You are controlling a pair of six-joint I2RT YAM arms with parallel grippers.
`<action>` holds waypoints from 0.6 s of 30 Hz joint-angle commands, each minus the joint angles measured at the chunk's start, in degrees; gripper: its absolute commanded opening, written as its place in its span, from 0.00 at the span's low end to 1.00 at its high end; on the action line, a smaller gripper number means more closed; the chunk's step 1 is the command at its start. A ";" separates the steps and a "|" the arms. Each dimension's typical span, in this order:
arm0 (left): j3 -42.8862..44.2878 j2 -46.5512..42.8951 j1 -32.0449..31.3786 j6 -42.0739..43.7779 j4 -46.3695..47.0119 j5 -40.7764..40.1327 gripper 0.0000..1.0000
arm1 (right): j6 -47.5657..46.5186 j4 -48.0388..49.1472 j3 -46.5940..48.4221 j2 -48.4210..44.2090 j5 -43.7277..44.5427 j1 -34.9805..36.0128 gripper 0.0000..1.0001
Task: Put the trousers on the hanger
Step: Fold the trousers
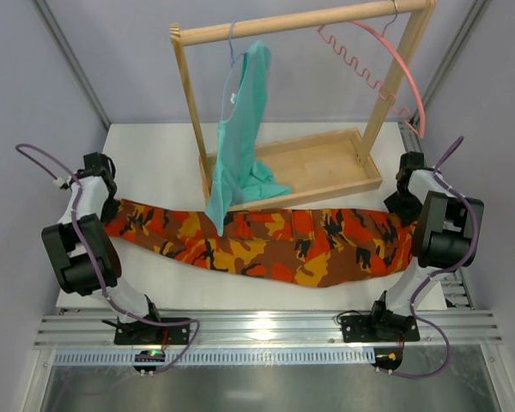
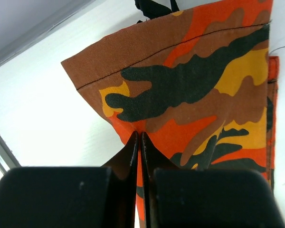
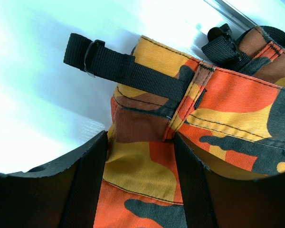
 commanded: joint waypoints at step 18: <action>3.58 1.77 -3.47 1.58 -4.76 -12.31 0.00 | -0.60 -1.43 1.09 -3.99 -0.39 0.44 0.61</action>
